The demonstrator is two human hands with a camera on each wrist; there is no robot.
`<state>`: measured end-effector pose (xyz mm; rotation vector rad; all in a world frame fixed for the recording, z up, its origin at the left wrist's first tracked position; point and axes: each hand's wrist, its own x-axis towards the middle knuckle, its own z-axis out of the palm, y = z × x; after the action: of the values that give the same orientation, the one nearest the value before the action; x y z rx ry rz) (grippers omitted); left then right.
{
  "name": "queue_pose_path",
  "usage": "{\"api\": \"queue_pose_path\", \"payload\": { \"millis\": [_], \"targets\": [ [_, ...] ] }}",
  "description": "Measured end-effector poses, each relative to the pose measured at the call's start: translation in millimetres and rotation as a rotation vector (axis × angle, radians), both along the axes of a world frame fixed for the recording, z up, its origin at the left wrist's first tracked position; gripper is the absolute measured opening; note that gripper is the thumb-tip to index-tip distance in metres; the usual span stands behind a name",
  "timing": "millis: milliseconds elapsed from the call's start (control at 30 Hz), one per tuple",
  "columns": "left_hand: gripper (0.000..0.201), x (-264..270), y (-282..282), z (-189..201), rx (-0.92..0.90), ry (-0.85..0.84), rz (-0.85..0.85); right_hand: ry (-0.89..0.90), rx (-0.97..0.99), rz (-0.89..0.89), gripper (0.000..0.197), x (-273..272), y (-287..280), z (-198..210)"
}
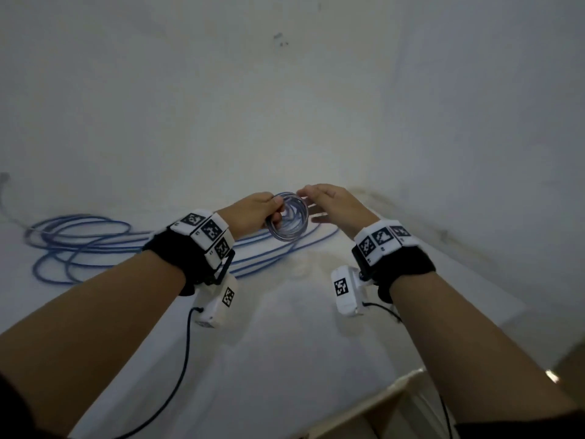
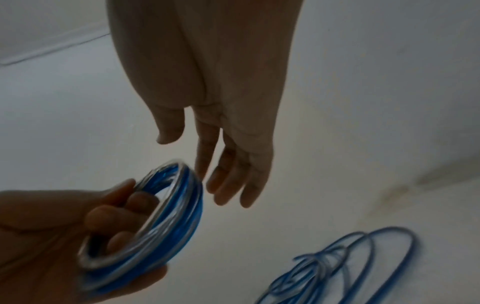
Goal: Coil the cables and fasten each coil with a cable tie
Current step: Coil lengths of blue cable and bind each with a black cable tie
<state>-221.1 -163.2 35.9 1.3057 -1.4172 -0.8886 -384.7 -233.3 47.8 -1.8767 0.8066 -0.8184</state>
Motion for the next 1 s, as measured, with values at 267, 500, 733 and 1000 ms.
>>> {"api": "queue_pose_path", "payload": {
  "millis": [267, 500, 733, 1000],
  "targets": [
    [0.033, -71.6, -37.4, -12.8, 0.015, -0.037, -0.072, 0.799, -0.090, -0.300, 0.015, -125.7, -32.2, -20.5],
    [0.033, -100.8, -50.4, -23.9, 0.059, -0.066, -0.109, 0.965, -0.192, -0.205, 0.018, -156.9, -32.4, -55.7],
    [0.032, -100.2, -55.2, -28.0, 0.079, -0.080, -0.107, 1.102, -0.259, -0.157, 0.017, -146.6, -45.0, -73.1],
    [0.032, -88.3, -54.3, -27.1, 0.079, -0.087, -0.053, 0.685, -0.062, -0.284, 0.014, -147.9, -52.3, -61.7]
  ]
}}
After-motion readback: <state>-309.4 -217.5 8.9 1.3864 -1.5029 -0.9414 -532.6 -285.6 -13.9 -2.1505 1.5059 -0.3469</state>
